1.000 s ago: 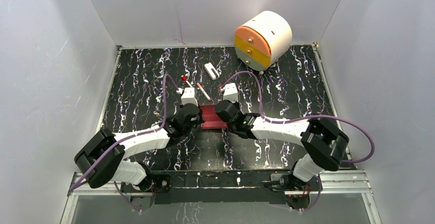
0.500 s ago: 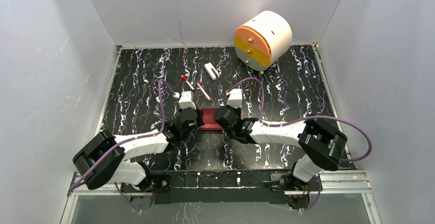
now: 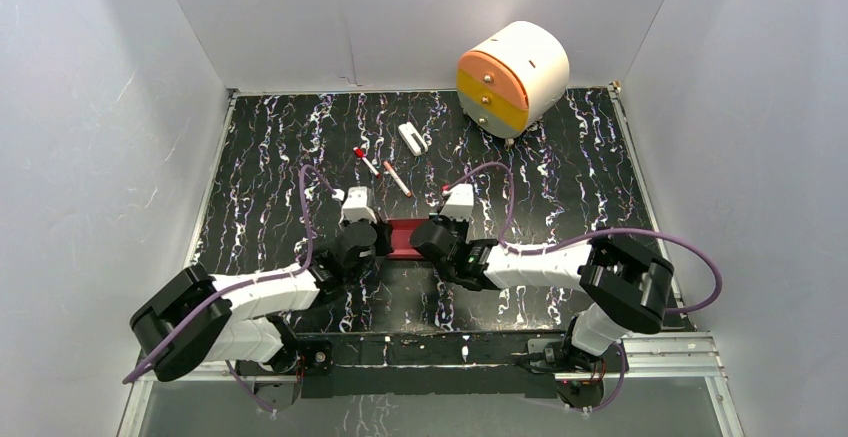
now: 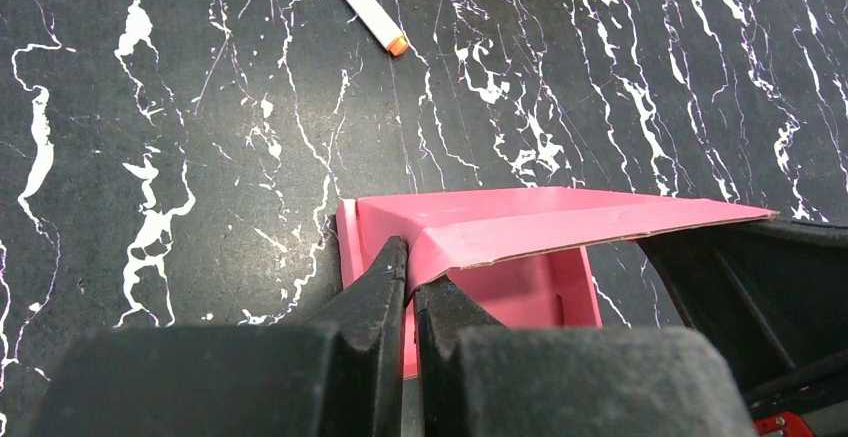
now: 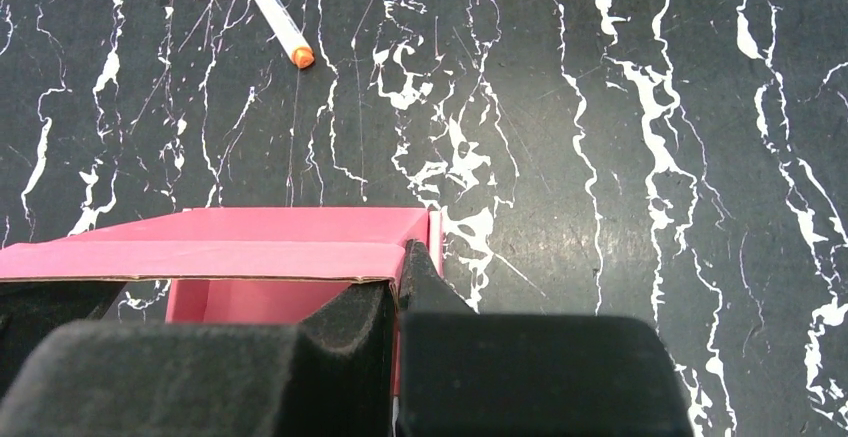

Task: Fold the paper box

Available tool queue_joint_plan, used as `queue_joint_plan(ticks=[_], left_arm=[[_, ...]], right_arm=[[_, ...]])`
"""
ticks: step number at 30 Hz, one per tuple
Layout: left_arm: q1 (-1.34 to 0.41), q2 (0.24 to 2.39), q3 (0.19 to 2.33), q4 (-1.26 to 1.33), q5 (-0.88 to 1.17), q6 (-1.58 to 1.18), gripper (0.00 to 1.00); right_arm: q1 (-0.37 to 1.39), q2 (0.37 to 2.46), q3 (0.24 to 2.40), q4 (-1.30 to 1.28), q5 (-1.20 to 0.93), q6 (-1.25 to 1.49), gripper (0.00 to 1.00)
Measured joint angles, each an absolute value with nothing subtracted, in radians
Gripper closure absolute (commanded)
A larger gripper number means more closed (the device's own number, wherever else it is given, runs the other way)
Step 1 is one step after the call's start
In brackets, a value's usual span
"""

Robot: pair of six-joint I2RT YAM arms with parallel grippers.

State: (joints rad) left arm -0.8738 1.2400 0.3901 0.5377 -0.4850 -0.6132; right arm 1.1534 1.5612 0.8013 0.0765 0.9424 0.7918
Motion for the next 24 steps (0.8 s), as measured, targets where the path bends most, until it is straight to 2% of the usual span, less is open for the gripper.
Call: queue_joint_plan(ticks=[16, 20, 24], left_arm=[[-0.893, 1.235, 0.285, 0.670, -0.473, -0.617, 1.00], [-0.899, 1.244, 0.258, 0.708, -0.470, -0.612, 1.00], [-0.905, 1.253, 0.234, 0.736, -0.467, -0.605, 1.00]], right_arm=[[1.257, 1.604, 0.770, 0.056, 1.060, 0.894, 0.99], [1.280, 1.611, 0.760, 0.052, 1.068, 0.895, 0.92], [1.296, 1.614, 0.748, 0.049, 1.059, 0.894, 0.79]])
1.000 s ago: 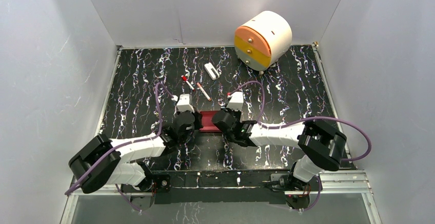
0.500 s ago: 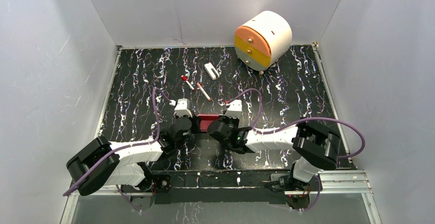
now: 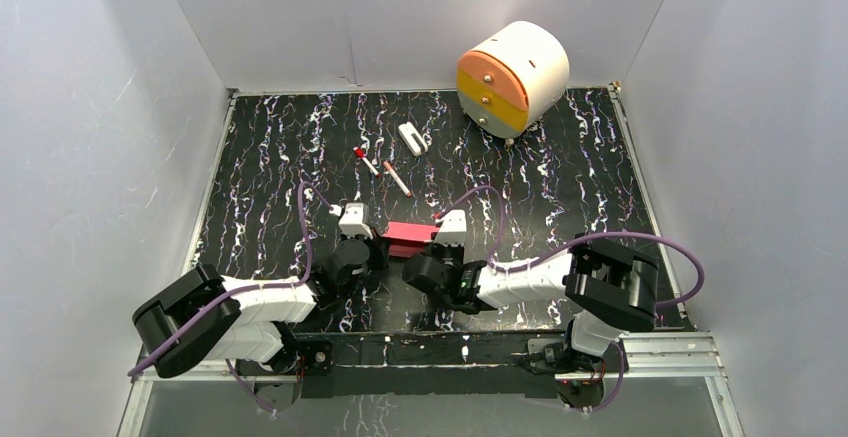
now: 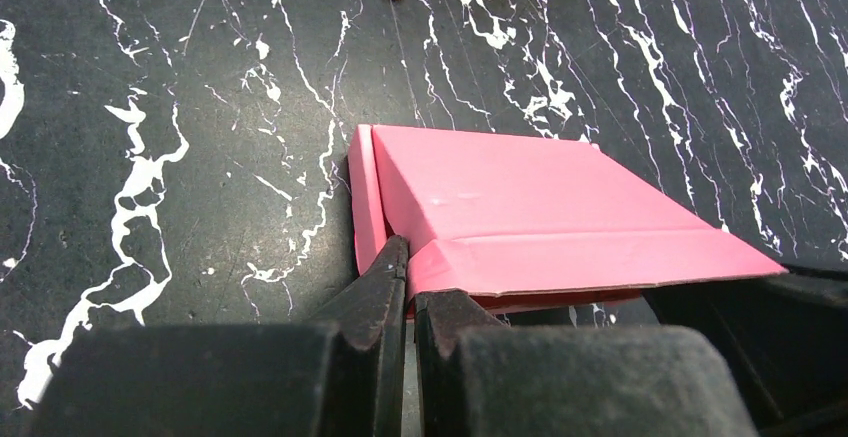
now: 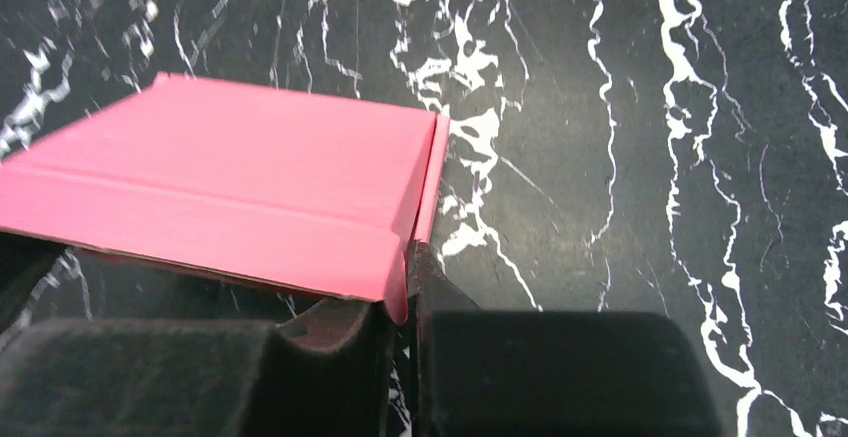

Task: Fold the paper box

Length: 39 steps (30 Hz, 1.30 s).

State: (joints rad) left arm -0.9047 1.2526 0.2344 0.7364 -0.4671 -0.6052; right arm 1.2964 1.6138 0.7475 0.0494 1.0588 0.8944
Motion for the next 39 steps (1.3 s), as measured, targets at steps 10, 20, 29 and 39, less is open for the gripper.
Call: queue_joint_plan(ticks=[10, 20, 29, 39], left_arm=[[-0.908, 1.261, 0.218, 0.767, -0.465, -0.567, 1.00], [-0.909, 1.267, 0.210, 0.783, -0.465, -0.558, 1.00], [-0.912, 1.283, 0.210, 0.788, -0.464, -0.550, 1.00], [-0.913, 1.280, 0.209, 0.787, -0.464, -0.539, 1.00]], right_arm=[[1.336, 1.601, 0.731, -0.027, 1.009, 0.847, 0.41], [1.336, 1.383, 0.729, -0.088, 0.915, 0.746, 0.21], [1.309, 1.306, 0.783, -0.061, 0.798, 0.564, 0.33], [1.195, 1.469, 0.889, 0.038, 0.641, 0.431, 0.40]])
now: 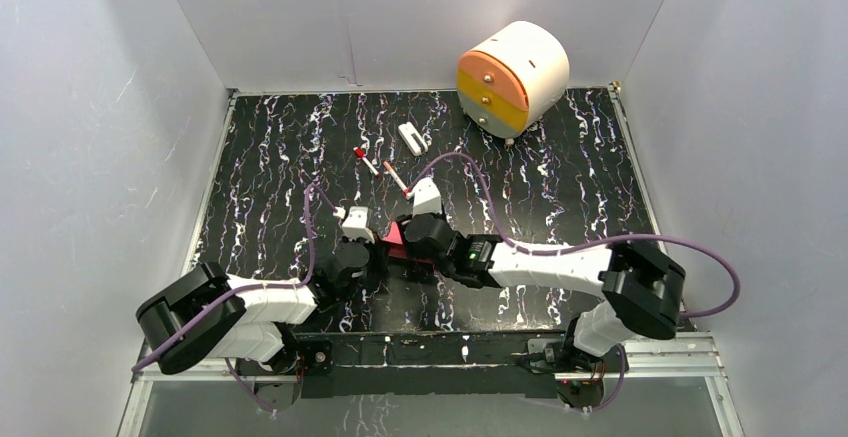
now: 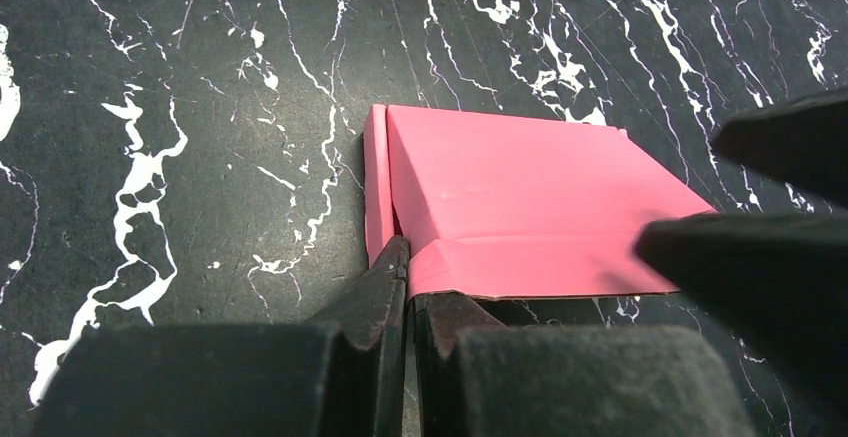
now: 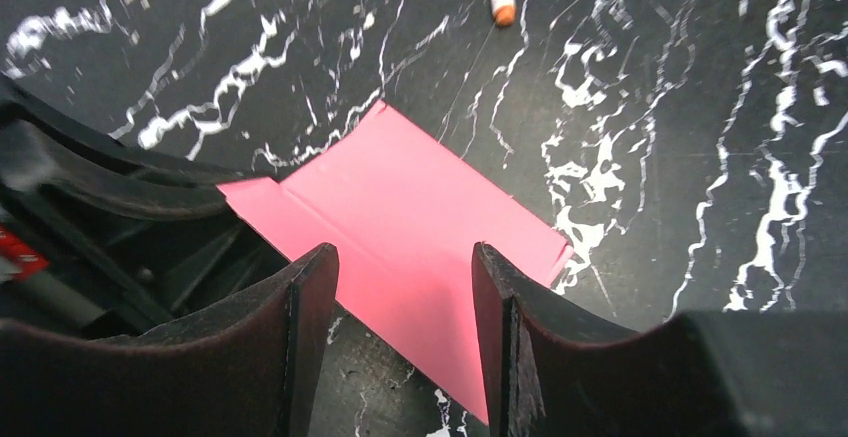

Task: Fold the paper box

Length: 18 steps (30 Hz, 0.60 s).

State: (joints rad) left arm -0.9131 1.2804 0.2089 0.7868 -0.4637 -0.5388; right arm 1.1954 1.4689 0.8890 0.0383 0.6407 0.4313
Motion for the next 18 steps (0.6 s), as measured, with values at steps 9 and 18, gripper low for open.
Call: queue_joint_plan(ticks=[9, 18], left_arm=[[-0.914, 1.217, 0.174, 0.730, -0.444, -0.528, 0.83], [-0.914, 1.003, 0.166, 0.502, -0.406, -0.595, 0.54]], right_arm=[[1.181, 1.572, 0.882, 0.082, 0.564, 0.435, 0.42], [1.179, 1.619, 0.848, 0.110, 0.546, 0.463, 0.42]])
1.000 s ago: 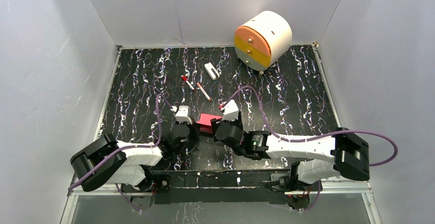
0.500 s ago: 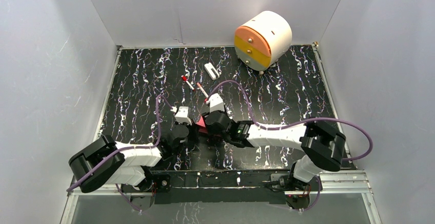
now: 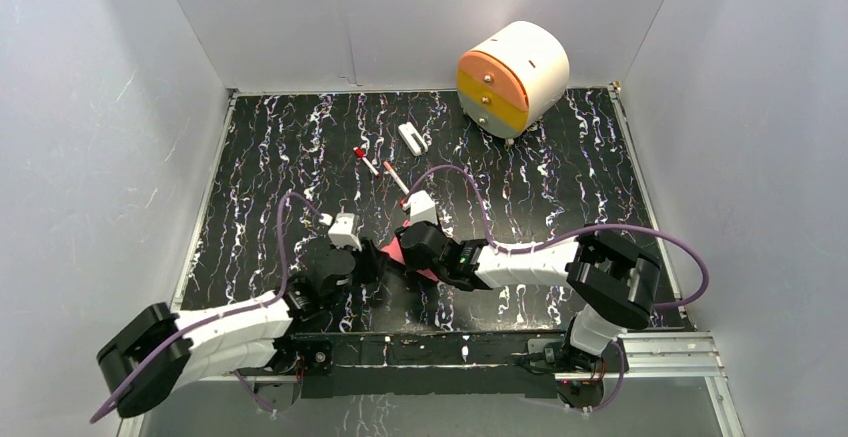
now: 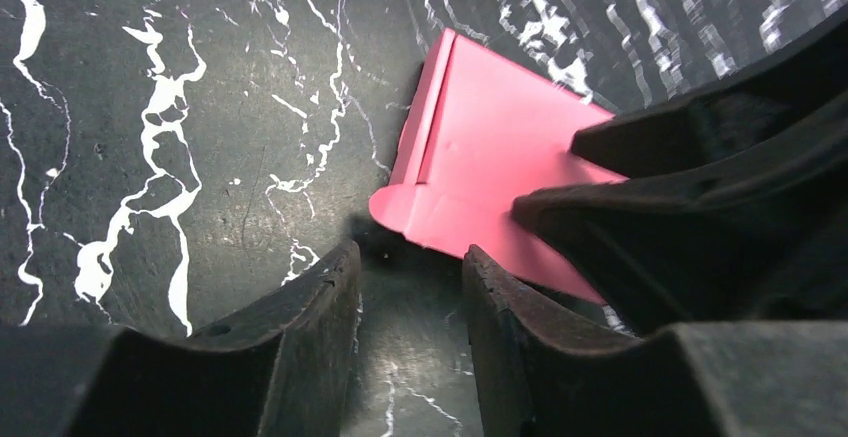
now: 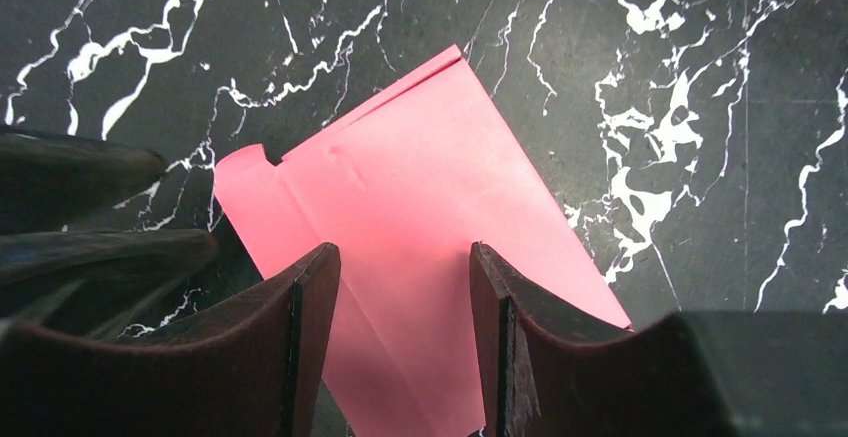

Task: Fold the paper box

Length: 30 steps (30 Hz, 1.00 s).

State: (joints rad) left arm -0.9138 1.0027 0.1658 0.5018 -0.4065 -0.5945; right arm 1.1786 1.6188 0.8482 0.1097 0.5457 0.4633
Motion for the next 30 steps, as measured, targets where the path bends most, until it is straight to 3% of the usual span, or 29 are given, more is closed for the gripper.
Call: queue_joint_plan(ticks=[4, 8, 11, 17, 24, 30], left_arm=[[-0.914, 0.841, 0.166, 0.392, -0.414, -0.650, 0.36], [-0.914, 0.749, 0.167, 0.321, -0.447, -0.687, 0.30], [-0.913, 0.801, 0.193, 0.295, -0.470, -0.694, 0.29], [-0.903, 1.046, 0.295, 0.307, -0.470, -0.678, 0.38], [-0.797, 1.190, 0.338, 0.368, -0.376, -0.647, 0.57], [-0.725, 1.254, 0.374, 0.401, -0.272, -0.601, 0.57]], right_arm=[[1.179, 1.627, 0.832, 0.117, 0.538, 0.469, 0.42], [1.178, 1.633, 0.820, 0.139, 0.535, 0.467, 0.42], [1.178, 1.637, 0.819, 0.150, 0.535, 0.463, 0.42], [1.179, 1.638, 0.794, 0.199, 0.534, 0.440, 0.43], [1.179, 1.638, 0.763, 0.265, 0.527, 0.405, 0.43], [1.178, 1.638, 0.753, 0.293, 0.513, 0.378, 0.44]])
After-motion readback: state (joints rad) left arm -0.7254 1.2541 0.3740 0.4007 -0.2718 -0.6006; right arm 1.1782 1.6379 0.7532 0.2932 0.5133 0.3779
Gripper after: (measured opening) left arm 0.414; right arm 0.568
